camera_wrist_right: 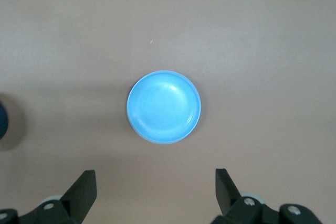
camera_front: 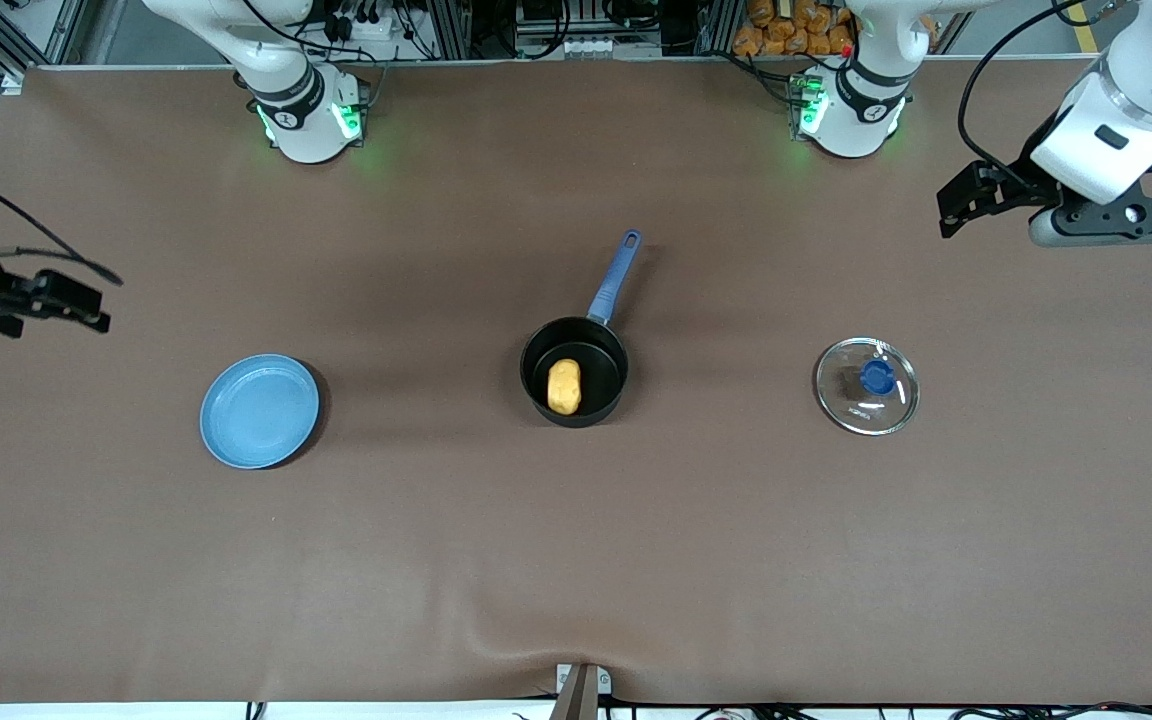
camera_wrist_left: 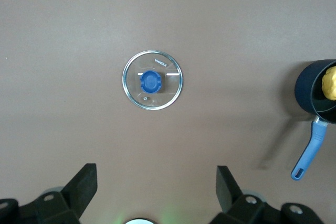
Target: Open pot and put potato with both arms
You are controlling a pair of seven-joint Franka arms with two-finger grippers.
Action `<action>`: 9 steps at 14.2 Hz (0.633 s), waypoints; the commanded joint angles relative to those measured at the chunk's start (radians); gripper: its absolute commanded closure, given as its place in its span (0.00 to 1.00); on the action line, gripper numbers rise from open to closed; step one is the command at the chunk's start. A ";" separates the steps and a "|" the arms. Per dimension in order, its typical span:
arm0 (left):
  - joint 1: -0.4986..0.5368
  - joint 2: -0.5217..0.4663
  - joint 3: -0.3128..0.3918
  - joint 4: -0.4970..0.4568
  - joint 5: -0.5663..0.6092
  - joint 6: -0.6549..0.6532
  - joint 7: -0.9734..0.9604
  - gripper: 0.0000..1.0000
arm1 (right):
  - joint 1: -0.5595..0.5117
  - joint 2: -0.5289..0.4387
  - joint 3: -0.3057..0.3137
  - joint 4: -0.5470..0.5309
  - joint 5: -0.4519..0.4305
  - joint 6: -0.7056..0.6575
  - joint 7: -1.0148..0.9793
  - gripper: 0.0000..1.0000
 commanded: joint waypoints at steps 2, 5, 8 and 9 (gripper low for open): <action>0.015 -0.096 0.003 -0.100 -0.017 0.038 0.025 0.00 | -0.009 -0.046 0.023 -0.052 -0.023 0.040 -0.021 0.00; 0.016 -0.084 0.013 -0.094 -0.017 0.038 0.027 0.00 | -0.001 -0.094 0.024 -0.016 -0.003 0.038 -0.019 0.00; 0.064 -0.093 0.014 -0.125 -0.024 0.038 0.072 0.00 | 0.046 -0.098 0.014 0.045 -0.008 0.012 -0.025 0.00; 0.065 -0.093 0.016 -0.125 -0.024 0.038 0.098 0.00 | 0.049 -0.097 0.000 0.055 -0.005 -0.047 -0.026 0.00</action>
